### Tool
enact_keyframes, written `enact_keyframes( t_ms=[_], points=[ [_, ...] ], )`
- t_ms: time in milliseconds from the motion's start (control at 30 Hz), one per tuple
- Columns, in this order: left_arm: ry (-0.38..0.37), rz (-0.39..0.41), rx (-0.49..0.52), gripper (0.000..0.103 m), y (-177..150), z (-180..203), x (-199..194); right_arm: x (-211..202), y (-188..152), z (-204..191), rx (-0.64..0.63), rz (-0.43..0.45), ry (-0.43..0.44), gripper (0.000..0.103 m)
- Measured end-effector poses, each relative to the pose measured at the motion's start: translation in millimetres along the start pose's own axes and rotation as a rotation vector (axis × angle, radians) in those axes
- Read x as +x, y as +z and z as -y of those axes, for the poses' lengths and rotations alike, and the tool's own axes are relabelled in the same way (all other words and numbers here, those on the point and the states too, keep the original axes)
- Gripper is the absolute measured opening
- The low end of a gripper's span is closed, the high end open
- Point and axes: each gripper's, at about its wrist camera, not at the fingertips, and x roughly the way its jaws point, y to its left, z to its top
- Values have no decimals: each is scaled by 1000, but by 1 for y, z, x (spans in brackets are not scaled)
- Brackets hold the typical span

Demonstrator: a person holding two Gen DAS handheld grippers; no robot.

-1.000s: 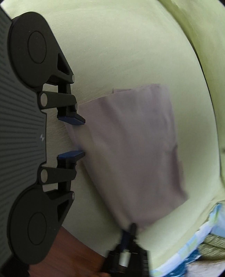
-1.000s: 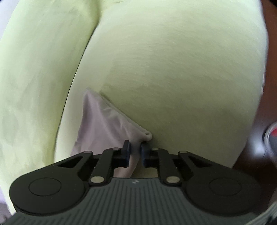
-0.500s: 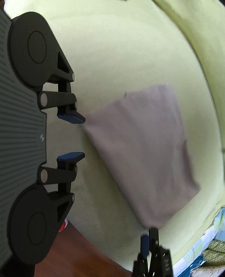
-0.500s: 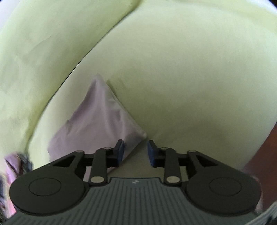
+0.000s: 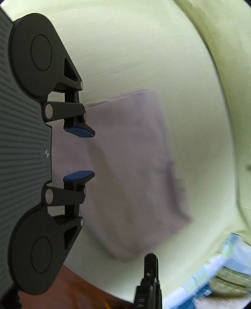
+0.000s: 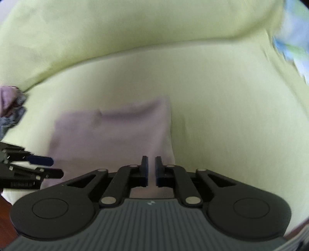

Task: Fold clothes
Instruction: 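Grasp the shirt edge with the left gripper while the right gripper grasps further along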

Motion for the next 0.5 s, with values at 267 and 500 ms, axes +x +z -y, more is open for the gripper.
enact_keyframes(
  t_ms=[267,500],
  points=[
    [-190,12,362,43,79,-20,17,47,83,9,-515,-111,269,16],
    [-195,-101,530,43,101,-15,58,90,109,12,-750,-225,403,17]
  ],
)
